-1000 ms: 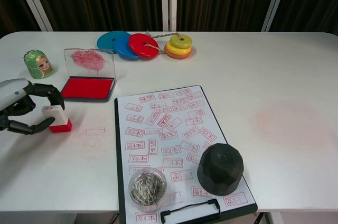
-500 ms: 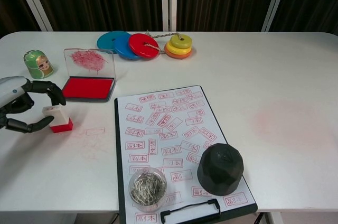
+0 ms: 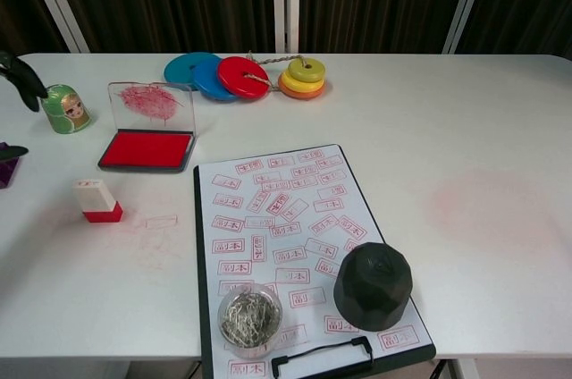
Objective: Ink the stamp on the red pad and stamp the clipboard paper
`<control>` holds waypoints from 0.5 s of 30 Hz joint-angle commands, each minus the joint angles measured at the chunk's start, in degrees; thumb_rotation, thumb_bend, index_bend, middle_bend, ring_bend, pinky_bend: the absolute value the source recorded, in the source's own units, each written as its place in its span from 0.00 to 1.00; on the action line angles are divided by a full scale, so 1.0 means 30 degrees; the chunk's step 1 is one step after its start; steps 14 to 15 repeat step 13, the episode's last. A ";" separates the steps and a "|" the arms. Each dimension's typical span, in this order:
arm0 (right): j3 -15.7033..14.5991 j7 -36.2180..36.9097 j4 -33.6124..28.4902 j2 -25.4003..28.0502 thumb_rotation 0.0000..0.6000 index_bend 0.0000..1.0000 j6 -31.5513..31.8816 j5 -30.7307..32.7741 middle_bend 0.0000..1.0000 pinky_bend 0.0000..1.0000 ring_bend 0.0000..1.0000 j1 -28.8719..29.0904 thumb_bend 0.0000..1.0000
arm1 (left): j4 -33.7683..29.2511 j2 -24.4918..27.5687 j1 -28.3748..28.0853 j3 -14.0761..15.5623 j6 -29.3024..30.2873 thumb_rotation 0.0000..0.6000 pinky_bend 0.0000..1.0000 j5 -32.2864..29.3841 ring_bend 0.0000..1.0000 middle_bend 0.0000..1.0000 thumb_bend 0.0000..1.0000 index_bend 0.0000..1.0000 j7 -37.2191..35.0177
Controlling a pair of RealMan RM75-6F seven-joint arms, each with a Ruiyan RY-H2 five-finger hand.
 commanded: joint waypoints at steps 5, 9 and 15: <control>-0.0008 0.0046 0.0373 -0.0209 1.00 0.00 0.1219 -0.1164 0.00 0.00 0.00 -0.0141 0.27 | -0.7487 0.7368 0.3267 -0.0395 0.1693 0.11 0.21 -0.4083 0.10 0.12 0.16 0.18 0.8056; -0.0249 0.0180 0.0630 -0.0262 1.00 0.00 0.1368 -0.1810 0.00 0.00 0.00 -0.0104 0.26 | -0.8314 0.8309 0.4122 0.0071 0.1944 0.00 0.20 -0.4079 0.09 0.11 0.16 0.16 0.8584; -0.0332 -0.0110 0.0562 -0.0315 1.00 0.00 0.0993 -0.1783 0.00 0.00 0.00 0.0037 0.26 | -0.8361 0.8214 0.4485 0.0173 0.1853 0.00 0.20 -0.4000 0.09 0.11 0.16 0.16 0.8440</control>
